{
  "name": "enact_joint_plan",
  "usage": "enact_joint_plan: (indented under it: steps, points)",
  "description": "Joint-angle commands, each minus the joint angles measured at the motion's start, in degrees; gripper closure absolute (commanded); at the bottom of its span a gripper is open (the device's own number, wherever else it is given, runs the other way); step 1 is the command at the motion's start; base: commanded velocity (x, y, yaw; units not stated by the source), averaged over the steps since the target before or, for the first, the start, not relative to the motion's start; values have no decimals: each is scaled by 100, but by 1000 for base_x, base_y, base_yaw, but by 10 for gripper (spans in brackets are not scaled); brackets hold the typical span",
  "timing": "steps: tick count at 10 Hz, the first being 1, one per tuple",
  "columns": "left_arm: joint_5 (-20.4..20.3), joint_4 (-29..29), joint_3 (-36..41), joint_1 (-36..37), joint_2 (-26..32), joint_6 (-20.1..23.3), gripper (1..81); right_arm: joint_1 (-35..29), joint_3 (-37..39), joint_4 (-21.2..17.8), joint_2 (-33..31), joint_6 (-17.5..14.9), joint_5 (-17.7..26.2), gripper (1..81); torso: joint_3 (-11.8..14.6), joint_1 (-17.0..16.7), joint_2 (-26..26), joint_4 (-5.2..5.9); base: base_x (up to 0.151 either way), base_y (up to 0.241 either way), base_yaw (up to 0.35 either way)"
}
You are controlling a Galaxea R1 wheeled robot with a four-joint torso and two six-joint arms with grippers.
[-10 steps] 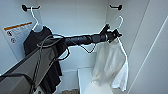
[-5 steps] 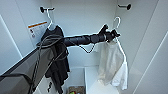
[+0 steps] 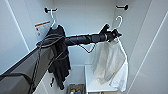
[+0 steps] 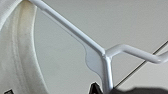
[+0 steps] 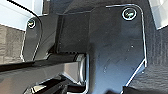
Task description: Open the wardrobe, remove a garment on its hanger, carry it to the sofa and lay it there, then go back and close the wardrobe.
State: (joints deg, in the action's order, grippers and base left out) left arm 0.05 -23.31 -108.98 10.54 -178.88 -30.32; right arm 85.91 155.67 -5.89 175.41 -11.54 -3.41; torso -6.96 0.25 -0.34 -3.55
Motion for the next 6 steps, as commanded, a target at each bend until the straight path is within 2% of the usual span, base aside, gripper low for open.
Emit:
enact_joint_plan:
  steps: [1,2,4,5,6]
  points:
    - [-198,169,9,1129,1,70,811,-227,-29,-53,14,3,324,10,0,0,0,0,-108,0,0]
    - [-189,169,26,1103,10,70,811,-218,-29,-53,14,3,315,10,0,0,0,0,-108,0,0]
    - [-198,204,61,1076,10,70,811,-218,-21,-53,6,3,315,10,251,0,0,0,-110,0,0]
    - [-198,204,139,1059,36,70,811,-218,-21,-53,14,3,315,10,288,2,2,0,-118,0,0]
    - [-207,213,227,1024,63,78,811,-218,-12,-53,5,3,315,10,151,5,5,0,-121,0,0]
